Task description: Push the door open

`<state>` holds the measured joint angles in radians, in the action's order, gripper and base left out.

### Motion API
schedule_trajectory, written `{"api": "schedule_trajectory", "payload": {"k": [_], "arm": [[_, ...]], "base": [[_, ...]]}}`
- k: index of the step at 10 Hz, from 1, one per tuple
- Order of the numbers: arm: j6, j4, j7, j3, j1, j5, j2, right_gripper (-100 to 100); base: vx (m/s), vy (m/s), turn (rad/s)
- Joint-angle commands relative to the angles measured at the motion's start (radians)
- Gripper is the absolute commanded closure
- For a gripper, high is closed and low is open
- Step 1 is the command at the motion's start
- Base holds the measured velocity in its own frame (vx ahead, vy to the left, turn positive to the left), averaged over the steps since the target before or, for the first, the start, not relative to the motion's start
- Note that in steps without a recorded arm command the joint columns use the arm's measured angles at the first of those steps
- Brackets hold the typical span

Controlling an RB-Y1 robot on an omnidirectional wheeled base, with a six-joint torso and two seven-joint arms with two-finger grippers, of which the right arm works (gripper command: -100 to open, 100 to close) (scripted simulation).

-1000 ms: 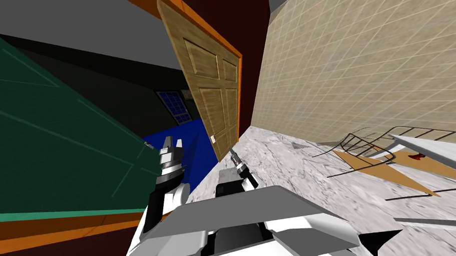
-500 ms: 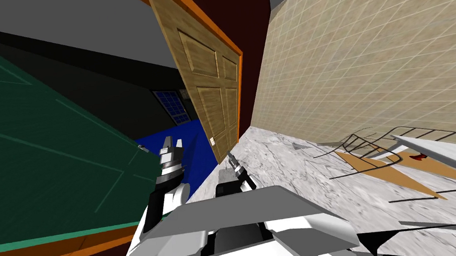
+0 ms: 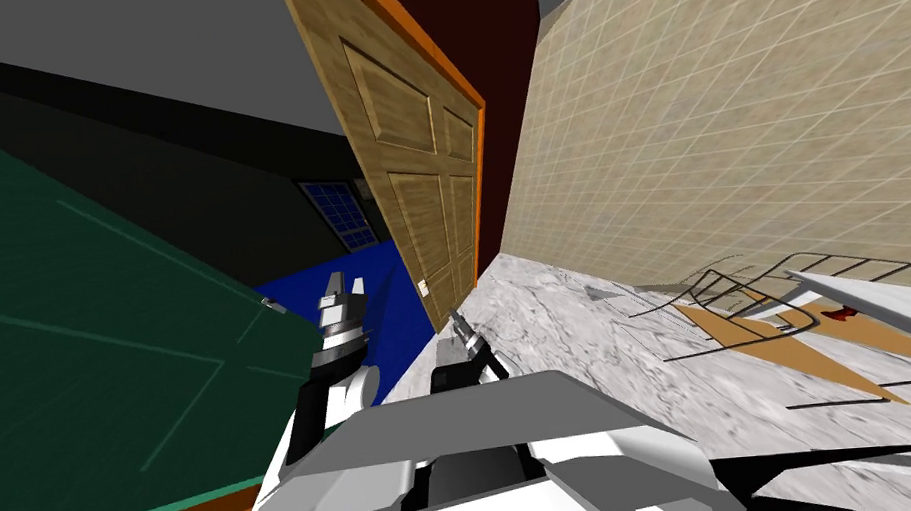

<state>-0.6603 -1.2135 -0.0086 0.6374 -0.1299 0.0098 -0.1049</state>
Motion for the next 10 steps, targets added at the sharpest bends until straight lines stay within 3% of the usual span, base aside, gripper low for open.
{"api": "schedule_trajectory", "payload": {"k": [1, 10], "arm": [[-0.011, 0.038, -0.005, 0.027, 0.012, 0.0, 0.0, -100], [-0.052, 0.208, -0.028, 0.137, 0.073, -0.002, 0.008, -100]], "base": [[0.139, 0.028, -0.042], [0.152, 0.034, -0.033]]}}
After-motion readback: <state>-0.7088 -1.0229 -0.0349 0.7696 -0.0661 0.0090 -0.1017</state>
